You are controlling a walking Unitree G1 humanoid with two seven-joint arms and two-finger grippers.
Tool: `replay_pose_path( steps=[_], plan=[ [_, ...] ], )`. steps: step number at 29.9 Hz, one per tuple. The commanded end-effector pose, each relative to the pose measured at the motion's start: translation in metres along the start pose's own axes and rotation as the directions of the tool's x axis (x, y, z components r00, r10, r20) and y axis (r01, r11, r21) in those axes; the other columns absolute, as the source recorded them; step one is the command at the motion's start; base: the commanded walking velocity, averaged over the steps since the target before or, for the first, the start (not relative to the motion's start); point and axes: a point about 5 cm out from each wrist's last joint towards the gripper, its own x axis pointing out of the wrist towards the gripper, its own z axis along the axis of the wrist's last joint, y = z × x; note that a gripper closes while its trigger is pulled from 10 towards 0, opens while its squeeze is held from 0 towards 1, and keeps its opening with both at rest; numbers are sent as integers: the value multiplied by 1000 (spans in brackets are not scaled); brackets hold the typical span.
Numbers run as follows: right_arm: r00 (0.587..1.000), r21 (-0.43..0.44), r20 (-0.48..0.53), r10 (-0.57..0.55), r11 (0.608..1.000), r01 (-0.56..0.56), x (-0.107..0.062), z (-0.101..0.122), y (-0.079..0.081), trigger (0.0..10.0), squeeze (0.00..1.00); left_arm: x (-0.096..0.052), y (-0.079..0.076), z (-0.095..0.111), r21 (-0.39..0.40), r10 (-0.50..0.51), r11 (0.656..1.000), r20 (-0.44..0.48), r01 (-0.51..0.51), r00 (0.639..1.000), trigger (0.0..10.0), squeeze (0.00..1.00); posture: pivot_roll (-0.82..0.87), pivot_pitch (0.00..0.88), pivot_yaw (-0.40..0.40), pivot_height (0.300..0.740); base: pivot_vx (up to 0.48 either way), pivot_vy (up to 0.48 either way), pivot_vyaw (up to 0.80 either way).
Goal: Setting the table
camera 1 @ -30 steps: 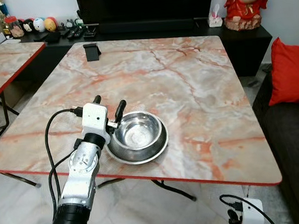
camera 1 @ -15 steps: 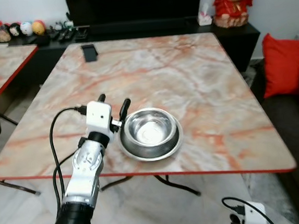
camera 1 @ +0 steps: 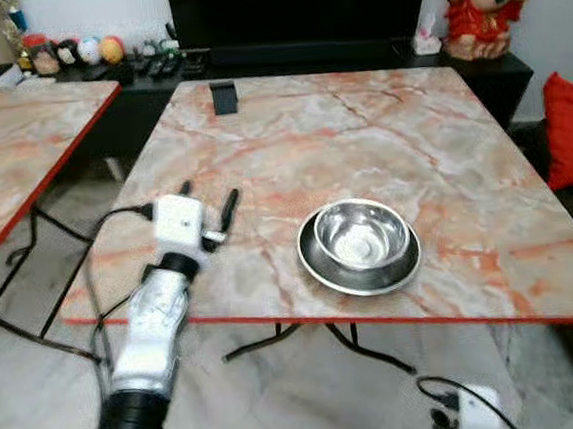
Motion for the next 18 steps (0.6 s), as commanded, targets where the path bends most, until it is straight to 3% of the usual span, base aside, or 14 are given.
replay_pose_path(
  steps=[1,18],
  plan=[
    [1000,-7,-7,-13,1000,13,-1,-2,-6,10000,0,2,-6,3,-2,-18,1000,11,18,1000,10000,0,37,0,14,740,0,311,0],
    [1000,-40,-18,11,999,-12,-1,-4,-1,10000,0,1,-7,3,-5,-10,1000,7,10,1000,10000,0,47,0,9,740,0,311,0]
  ],
)
